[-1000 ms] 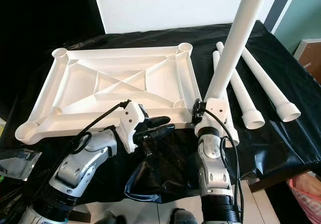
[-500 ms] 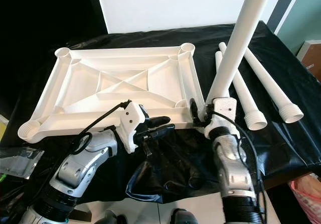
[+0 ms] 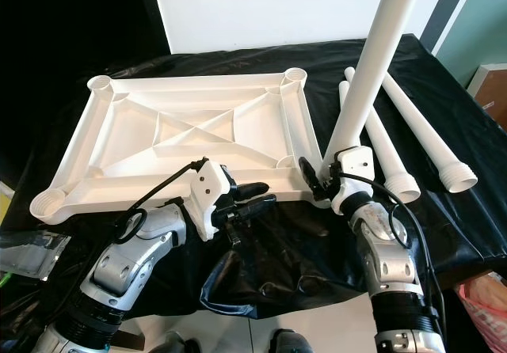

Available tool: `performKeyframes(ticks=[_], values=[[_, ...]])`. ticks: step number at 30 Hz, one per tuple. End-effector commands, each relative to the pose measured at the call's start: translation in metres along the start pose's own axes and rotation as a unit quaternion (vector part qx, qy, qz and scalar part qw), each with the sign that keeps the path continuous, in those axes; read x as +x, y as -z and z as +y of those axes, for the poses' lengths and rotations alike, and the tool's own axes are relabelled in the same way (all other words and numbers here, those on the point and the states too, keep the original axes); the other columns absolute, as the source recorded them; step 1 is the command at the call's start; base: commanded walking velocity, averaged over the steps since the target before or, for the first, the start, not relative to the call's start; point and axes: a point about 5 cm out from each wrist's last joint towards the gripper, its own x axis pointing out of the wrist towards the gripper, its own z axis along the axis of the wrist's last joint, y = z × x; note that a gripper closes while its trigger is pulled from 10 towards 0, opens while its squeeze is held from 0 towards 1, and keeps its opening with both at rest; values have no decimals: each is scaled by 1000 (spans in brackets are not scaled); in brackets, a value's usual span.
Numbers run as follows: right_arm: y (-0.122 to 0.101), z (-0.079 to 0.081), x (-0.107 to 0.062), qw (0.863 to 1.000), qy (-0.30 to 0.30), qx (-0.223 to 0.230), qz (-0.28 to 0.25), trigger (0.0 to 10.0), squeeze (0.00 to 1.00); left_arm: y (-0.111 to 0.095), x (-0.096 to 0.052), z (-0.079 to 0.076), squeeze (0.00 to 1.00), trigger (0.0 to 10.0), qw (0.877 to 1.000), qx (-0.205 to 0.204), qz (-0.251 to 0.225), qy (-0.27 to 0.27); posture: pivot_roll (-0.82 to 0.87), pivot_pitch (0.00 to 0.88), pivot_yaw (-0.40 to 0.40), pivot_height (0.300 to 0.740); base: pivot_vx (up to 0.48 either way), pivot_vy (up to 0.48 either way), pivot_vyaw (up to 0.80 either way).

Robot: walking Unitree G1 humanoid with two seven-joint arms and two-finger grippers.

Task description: Building children table

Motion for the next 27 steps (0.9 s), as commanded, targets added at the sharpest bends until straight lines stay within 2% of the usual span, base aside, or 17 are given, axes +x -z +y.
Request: performKeyframes(ticks=[1,6,9,10,13,16,17,27], values=[[3,3,1,1000,-14,4,2,0,0,2,-1,4,0,10000,1000,0,3,-29,-90,115,31,740,0,0,0],[7,2,-1,1000,-8,5,9,0,0,3,-2,4,0,10000,1000,-1,4,-28,-90,119,35,740,0,0,0],[9,2,-2,1000,-3,8,15,0,0,4,-2,2,0,10000,1000,-19,2,-12,-90,118,35,740,0,0,0],[10,2,-2,1000,3,9,17,10000,0,4,-2,3,1000,10000,1000,-29,2,-10,-92,119,37,740,0,0,0],[11,2,-2,1000,10,14,18,10000,0,5,-3,3,1000,10000,999,-47,0,-6,-92,119,38,740,0,0,0],[12,2,-3,999,27,19,19,10000,0,5,-2,4,1000,10000,999,-26,11,-16,-93,120,40,740,0,0,0],[13,2,-3,999,34,23,20,10000,0,5,-2,4,0,10000,1000,-18,11,-14,-94,121,41,740,0,0,0],[13,3,-5,994,97,38,28,10000,0,5,-2,2,0,10000,1000,-15,13,-10,-96,125,40,740,0,0,0]])
